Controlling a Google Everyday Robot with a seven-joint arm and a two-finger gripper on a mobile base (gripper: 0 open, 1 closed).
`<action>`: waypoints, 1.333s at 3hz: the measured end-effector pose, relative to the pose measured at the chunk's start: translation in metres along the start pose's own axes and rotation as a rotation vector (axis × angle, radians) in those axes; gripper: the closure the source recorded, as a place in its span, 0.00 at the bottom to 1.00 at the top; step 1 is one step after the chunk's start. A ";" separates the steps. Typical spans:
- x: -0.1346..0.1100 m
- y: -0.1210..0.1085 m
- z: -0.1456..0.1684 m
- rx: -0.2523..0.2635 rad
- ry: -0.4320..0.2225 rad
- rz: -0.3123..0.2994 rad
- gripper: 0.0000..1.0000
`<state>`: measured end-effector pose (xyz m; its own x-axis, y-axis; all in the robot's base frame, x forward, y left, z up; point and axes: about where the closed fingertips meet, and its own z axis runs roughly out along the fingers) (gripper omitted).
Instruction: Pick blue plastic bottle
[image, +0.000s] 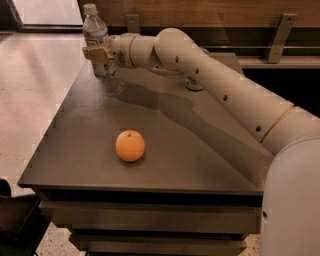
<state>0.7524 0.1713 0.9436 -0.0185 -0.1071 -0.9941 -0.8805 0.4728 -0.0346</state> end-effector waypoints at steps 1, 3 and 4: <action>-0.024 -0.005 -0.007 -0.005 -0.036 -0.019 1.00; -0.060 -0.009 -0.017 -0.004 -0.079 -0.061 1.00; -0.073 -0.007 -0.020 -0.010 -0.090 -0.081 1.00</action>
Offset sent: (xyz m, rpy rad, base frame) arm 0.0038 -0.0206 0.0713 0.0457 -0.1048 0.0103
